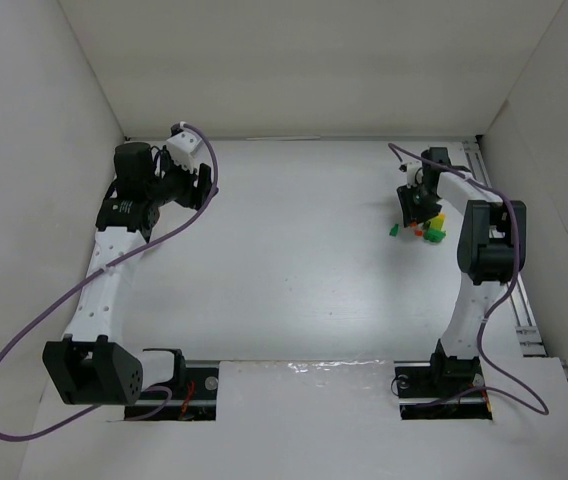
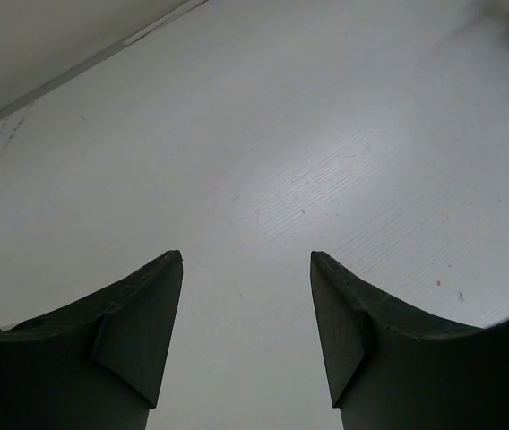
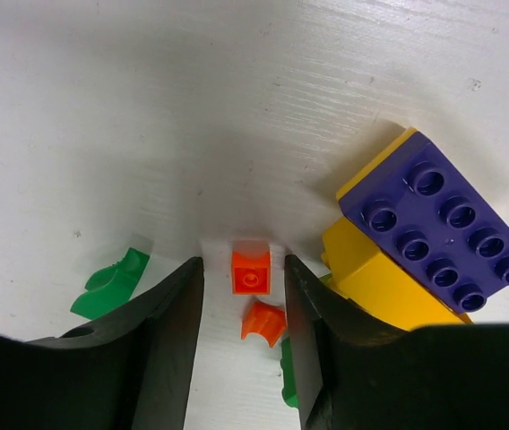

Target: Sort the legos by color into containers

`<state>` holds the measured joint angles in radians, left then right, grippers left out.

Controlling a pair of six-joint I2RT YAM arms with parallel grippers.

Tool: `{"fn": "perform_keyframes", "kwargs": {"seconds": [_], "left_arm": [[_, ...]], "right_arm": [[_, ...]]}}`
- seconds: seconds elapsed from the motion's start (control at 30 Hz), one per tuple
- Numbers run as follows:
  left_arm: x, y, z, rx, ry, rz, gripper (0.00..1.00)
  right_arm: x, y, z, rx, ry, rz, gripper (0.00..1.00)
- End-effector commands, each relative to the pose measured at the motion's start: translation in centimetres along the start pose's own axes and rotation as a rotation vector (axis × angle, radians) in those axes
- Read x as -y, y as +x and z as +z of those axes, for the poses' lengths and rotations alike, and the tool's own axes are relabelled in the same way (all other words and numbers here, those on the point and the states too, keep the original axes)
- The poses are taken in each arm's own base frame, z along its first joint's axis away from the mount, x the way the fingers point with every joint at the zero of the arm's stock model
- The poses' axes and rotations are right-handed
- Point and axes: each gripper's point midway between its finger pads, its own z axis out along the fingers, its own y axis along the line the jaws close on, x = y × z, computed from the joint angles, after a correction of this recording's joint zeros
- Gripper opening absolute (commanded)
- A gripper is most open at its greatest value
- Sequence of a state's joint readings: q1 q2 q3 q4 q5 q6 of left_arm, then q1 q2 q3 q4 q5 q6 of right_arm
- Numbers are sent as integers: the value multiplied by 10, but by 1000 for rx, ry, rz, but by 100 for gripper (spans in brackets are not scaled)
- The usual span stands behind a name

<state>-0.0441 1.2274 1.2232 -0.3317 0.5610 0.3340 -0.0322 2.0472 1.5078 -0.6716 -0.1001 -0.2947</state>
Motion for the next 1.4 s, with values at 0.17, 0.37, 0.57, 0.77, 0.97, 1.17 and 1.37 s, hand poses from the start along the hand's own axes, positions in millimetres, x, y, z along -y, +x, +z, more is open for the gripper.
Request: {"fn": "perform_keyframes", "kwargs": {"seconds": [0.17,0.37,0.57,0.77,0.97,1.17,1.37], "left_arm": [[-3,-14,-2,41,-17,13,56],[-6,-13,1,39,-25,13,56],[-10,-5,1,62,-69,8,61],[2,-9,-14,210,-93,14,79],[47,-11,-32,338,79,124,86],[85,-4,-36,359,284,112,81],[103,-17,-38,425,358,108,67]], "right_arm": [[5,-4,4,7,6,-9,42],[5,-4,4,7,6,-9,36],[5,-5,2,7,6,-9,24],[-20,-18,-17,48,-125,43,15],[-92,-57,-74,95,-509,92,12],[-183,-86,-148,141,-1008,25,12],[-261,-82,-206,121,-1327,-81,12]]}}
